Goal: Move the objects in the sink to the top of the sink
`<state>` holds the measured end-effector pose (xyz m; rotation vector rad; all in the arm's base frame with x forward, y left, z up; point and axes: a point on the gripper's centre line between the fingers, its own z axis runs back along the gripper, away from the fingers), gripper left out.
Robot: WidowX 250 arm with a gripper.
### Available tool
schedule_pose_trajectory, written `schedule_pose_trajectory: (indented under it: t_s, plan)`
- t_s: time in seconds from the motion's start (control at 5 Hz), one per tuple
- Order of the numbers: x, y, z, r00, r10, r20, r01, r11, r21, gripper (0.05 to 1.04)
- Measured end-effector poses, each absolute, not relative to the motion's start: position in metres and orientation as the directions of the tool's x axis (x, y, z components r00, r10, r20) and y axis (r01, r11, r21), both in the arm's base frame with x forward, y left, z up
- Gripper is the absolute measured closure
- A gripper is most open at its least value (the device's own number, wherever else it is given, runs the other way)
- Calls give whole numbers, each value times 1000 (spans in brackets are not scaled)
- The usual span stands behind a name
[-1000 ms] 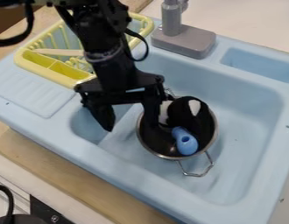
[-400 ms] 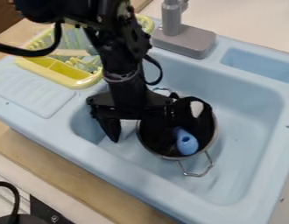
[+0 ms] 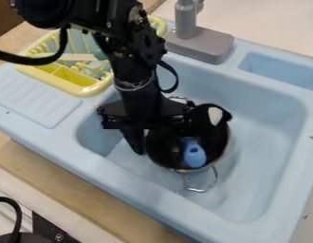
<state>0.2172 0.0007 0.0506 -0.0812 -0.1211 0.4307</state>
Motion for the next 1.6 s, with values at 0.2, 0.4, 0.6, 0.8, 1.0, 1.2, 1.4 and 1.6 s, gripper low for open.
schedule_pose_trajectory:
  t_s: [0.2, 0.4, 0.6, 0.8, 1.0, 1.2, 1.4, 1.6]
  plan:
    - [216, -1, 53, 895, 433, 105, -421, 899, -117, 884]
    - [216, -3, 55, 888, 450, 95, -433, 888, -153, 949]
    - [216, -5, 60, 875, 476, 85, -456, 871, -181, 995]
    - [214, -8, 63, 868, 492, 71, -470, 859, -204, 1015]
    - [209, -8, 68, 867, 494, 62, -475, 858, -197, 1023]
    - [206, -11, 79, 861, 505, 63, -483, 850, -208, 1024]
    - [210, -15, 89, 852, 518, 75, -491, 841, -228, 1024]
    - [212, -18, 95, 848, 525, 81, -491, 833, -256, 1024]
